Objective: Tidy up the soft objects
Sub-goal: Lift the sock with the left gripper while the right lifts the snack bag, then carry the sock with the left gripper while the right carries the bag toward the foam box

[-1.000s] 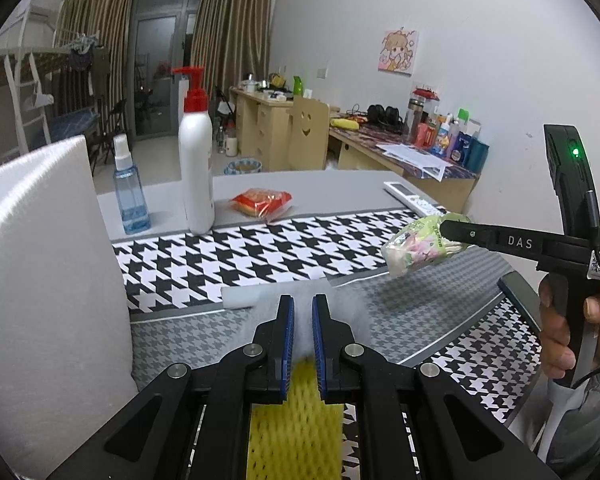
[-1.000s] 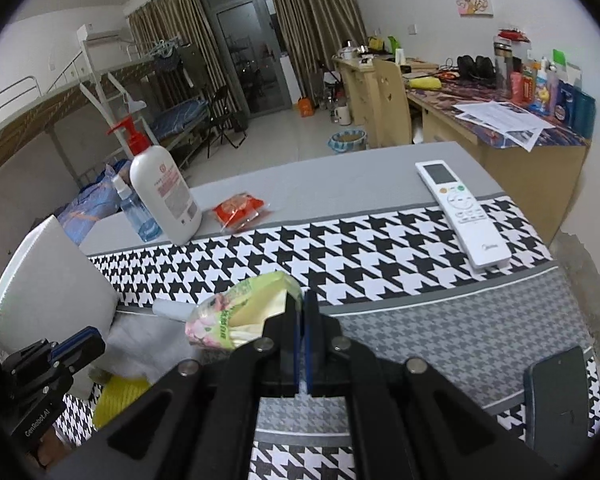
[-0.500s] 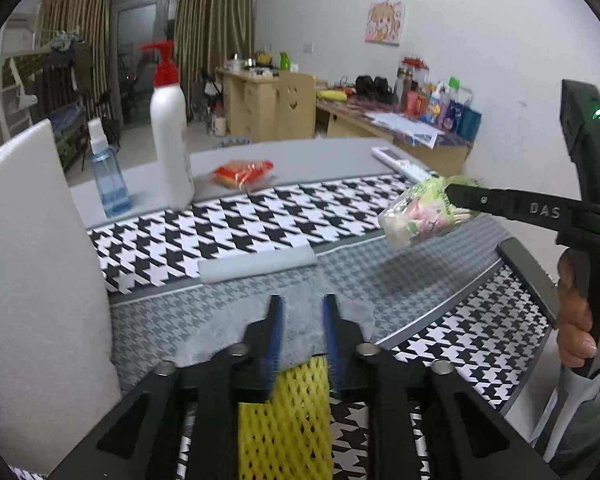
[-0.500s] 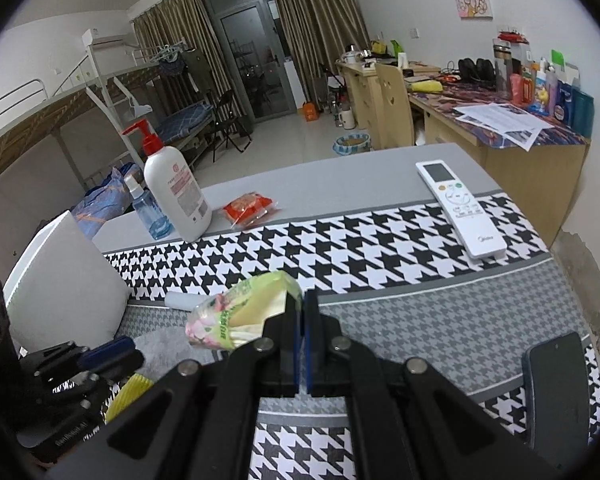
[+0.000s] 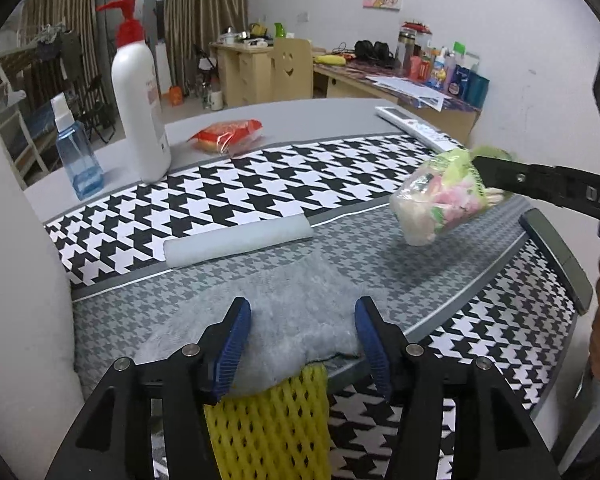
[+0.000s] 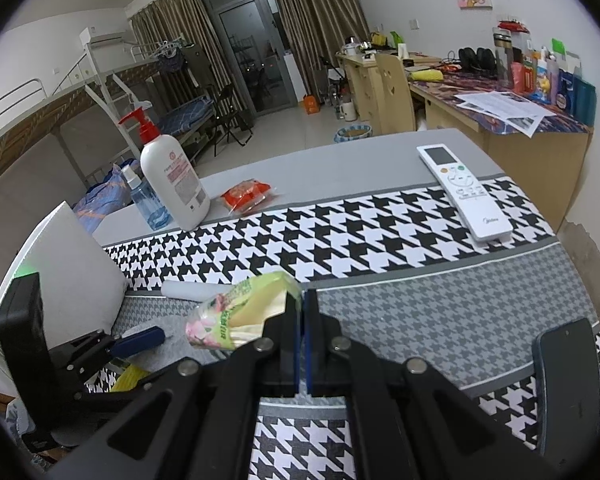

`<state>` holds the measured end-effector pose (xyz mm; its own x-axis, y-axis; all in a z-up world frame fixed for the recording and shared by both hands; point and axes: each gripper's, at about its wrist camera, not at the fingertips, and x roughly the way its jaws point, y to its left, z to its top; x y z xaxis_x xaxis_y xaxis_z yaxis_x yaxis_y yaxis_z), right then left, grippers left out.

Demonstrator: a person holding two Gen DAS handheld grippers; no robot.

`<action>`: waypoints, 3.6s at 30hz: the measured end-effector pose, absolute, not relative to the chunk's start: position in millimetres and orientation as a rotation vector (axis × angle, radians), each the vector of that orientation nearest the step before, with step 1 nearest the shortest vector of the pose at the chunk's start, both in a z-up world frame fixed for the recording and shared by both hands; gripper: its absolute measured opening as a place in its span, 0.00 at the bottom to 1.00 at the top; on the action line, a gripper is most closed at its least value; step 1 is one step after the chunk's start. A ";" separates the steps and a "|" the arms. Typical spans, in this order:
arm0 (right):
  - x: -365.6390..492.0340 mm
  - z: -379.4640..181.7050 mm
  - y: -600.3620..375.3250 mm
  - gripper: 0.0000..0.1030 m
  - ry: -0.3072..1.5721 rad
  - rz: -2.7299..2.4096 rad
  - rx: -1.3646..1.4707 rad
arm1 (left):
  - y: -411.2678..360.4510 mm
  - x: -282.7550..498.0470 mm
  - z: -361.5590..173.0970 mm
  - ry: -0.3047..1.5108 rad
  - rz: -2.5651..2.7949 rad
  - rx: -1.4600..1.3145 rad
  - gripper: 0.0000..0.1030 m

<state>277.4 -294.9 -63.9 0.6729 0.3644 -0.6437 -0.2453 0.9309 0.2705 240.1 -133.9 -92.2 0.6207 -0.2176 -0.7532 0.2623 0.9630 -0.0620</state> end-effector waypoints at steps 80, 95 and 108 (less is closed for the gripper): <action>209.5 24.8 -245.3 0.03 0.466 0.416 0.185 | -58.4 160.5 58.8 0.403 -0.214 0.062 0.08; 206.5 38.7 -215.1 0.03 0.437 0.477 0.153 | -27.7 155.9 70.3 0.361 -0.147 0.039 0.08; 209.3 47.9 -189.4 0.03 0.416 0.526 0.142 | -0.7 149.2 83.7 0.311 -0.084 0.029 0.08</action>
